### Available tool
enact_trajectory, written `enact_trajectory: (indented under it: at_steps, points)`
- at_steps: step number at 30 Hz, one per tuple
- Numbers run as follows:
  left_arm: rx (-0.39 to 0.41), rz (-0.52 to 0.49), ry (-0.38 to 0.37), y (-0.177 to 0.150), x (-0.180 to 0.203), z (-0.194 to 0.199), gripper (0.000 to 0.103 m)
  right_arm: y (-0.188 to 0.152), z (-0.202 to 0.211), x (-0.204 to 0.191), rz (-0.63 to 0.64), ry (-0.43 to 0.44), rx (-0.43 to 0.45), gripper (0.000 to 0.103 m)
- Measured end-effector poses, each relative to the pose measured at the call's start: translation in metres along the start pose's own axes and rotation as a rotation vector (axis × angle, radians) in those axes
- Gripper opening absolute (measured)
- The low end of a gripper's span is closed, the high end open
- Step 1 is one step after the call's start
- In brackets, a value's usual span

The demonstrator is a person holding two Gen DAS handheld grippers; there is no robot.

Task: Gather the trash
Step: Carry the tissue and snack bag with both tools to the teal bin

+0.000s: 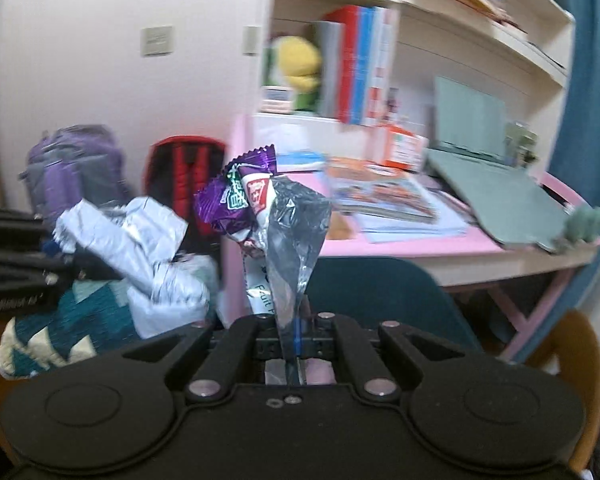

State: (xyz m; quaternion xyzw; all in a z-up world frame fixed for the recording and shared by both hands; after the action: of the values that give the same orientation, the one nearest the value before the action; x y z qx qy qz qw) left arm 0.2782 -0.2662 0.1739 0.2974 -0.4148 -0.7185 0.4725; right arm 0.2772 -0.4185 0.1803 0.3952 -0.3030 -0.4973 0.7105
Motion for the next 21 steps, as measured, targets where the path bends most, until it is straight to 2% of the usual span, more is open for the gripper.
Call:
enact_trajectory:
  at_steps: [5, 9, 21]
  points:
    - [-0.034, -0.053, -0.032, 0.016, 0.044, -0.034, 0.016, -0.004, -0.018, 0.038, -0.048, -0.049, -0.016, 0.001]
    - [-0.069, -0.089, -0.020, 0.023, 0.067, -0.063, 0.016, 0.000, -0.041, 0.061, -0.084, -0.080, -0.021, 0.001]
    - [-0.218, -0.157, 0.001, 0.023, 0.097, -0.144, 0.016, -0.012, -0.112, 0.091, -0.150, -0.111, -0.140, 0.002]
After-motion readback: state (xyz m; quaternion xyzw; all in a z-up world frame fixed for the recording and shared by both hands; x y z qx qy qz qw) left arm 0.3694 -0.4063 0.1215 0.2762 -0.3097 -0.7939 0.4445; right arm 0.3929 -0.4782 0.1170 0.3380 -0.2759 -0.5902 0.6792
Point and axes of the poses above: each gripper's, at about its wrist camera, not at the fingertips, and z roughly against the way its jaws point, x to its right, y to its top, the point moved 2 cm from there along -z, roughly the way its jaws point, and after that the axes turned 5 degrees about y, right-handed, at the moved point
